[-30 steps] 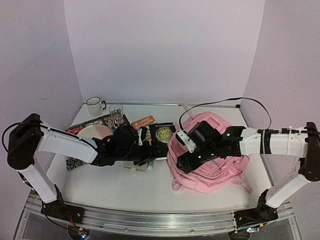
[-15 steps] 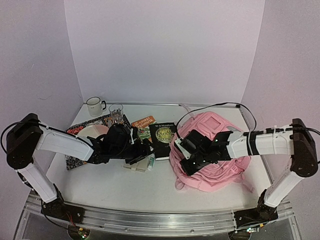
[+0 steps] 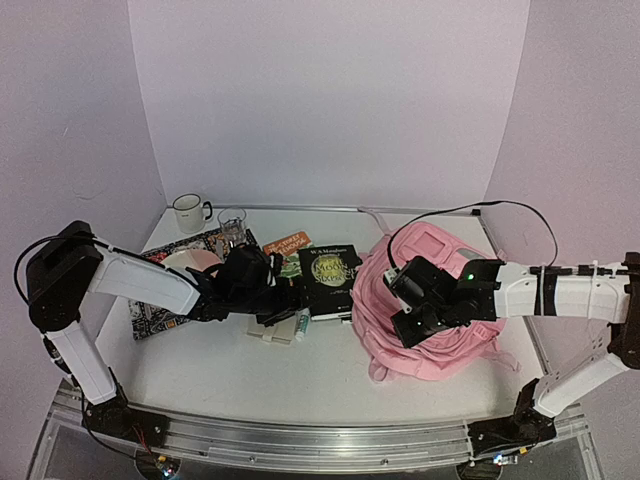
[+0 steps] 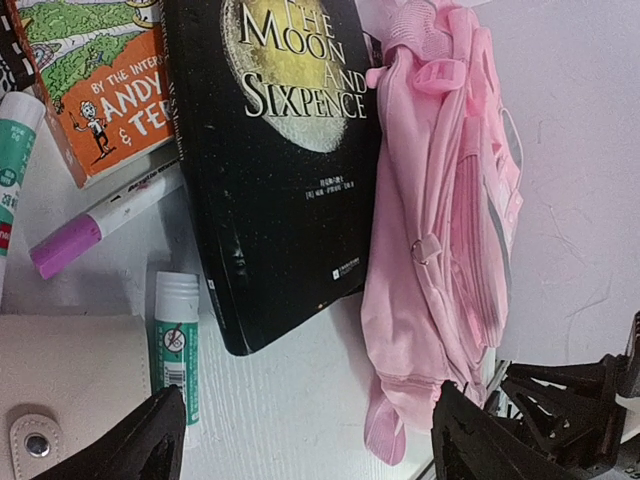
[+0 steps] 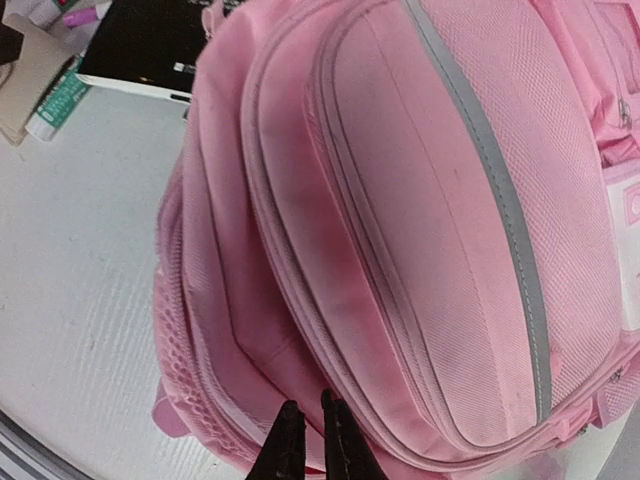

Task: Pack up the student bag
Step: Pick up the book from the book.

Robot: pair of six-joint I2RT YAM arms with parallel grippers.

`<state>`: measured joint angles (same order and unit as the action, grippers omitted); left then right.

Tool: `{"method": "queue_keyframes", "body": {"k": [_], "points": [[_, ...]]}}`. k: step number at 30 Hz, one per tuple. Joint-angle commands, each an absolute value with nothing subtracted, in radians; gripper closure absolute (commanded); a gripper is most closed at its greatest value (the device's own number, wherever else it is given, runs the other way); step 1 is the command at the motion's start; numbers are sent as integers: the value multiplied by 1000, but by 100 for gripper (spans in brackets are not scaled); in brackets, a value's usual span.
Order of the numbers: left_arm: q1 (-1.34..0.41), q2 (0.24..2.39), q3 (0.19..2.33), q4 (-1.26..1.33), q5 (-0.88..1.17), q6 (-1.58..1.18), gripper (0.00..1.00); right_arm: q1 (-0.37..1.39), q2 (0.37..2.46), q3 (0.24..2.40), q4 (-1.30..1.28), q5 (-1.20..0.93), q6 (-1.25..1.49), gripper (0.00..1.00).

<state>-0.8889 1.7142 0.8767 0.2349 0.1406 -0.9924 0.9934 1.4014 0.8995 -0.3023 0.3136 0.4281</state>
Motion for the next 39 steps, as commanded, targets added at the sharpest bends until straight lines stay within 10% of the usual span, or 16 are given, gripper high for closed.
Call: {"method": "queue_keyframes", "body": {"k": [1, 13, 27, 33, 39], "points": [[-855, 1776, 973, 225, 171, -977, 16, 990, 1438, 912, -350, 367, 474, 84], [-774, 1960, 1129, 225, 283, -1002, 28, 991, 1437, 1000, -106, 372, 441, 54], [-767, 2077, 1151, 360, 394, -1102, 48, 988, 1509, 986, 83, 315, 440, 46], [-760, 2039, 1099, 425, 393, -1143, 85, 984, 1518, 971, 103, 311, 444, 42], [-759, 1954, 1058, 429, 371, -1136, 100, 975, 1506, 951, 118, 305, 454, 41]]}}
